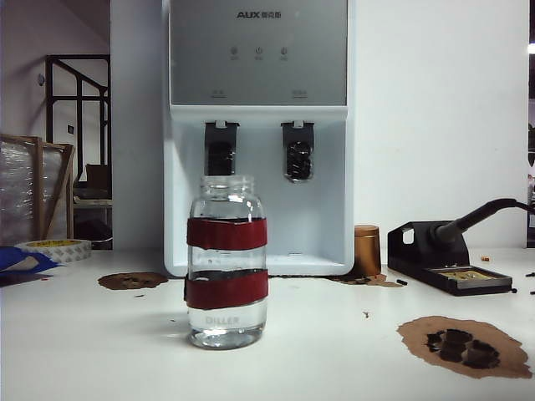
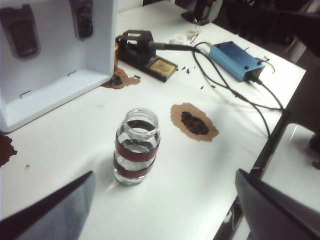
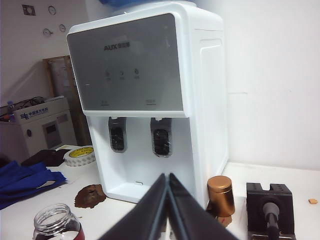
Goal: Pick up the water bottle with two loops of red belts, then reach the front water dispenser and gently press the gray-black baffle horizontally to get a little water.
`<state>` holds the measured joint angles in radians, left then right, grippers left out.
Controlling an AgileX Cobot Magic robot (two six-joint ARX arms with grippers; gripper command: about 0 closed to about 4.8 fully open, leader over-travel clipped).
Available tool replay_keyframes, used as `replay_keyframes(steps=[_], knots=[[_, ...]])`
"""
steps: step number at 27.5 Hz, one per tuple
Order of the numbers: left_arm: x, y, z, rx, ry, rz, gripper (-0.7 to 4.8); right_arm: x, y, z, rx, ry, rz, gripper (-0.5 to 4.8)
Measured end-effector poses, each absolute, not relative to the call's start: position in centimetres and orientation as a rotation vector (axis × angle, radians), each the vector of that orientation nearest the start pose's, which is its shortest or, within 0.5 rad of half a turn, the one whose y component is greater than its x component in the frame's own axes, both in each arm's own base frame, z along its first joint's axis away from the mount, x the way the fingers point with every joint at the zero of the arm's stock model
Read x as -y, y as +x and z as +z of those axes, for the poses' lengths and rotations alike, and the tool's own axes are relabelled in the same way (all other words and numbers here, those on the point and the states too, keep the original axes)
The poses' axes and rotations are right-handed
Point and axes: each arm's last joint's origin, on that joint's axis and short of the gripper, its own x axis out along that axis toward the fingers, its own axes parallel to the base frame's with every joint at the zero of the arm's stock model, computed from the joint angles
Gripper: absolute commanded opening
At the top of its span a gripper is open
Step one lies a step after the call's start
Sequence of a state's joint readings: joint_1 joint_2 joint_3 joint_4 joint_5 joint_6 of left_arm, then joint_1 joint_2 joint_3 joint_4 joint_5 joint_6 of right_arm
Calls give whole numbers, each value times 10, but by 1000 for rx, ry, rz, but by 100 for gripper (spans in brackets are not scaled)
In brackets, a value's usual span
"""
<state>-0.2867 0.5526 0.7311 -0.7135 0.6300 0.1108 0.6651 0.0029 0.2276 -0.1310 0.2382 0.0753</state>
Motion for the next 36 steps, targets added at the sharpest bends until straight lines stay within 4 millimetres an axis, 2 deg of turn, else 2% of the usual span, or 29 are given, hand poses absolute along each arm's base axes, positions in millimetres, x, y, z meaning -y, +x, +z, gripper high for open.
replay_keyframes(steps=[6,10,15,19,26,29,31,32,33,34,36], knots=[[45,99,296,-498,54,-867,479,-42,65,225,53,108,429,-1],[42,102,295,-507,108,-714,479,-42,65,224,52,107,429,-1],[44,108,277,-524,107,-718,479,-42,65,224,52,107,429,-1],[47,112,279,-458,90,-802,479,-42,65,224,52,107,429,-1],[50,113,278,-465,64,-889,479,-42,65,226,63,112,434,-1],[50,113,278,-466,64,-887,479,-44,63,232,121,135,511,2],[50,113,278,-467,70,-867,479,-44,62,239,148,143,543,73],[50,114,277,-468,73,-859,479,-44,62,243,150,139,554,167],[49,114,277,-469,76,-850,479,-45,61,256,162,110,589,234],[49,114,277,-469,76,-847,479,-46,61,264,175,97,608,351],[49,114,277,-469,76,-848,479,-49,64,291,226,85,639,441]])
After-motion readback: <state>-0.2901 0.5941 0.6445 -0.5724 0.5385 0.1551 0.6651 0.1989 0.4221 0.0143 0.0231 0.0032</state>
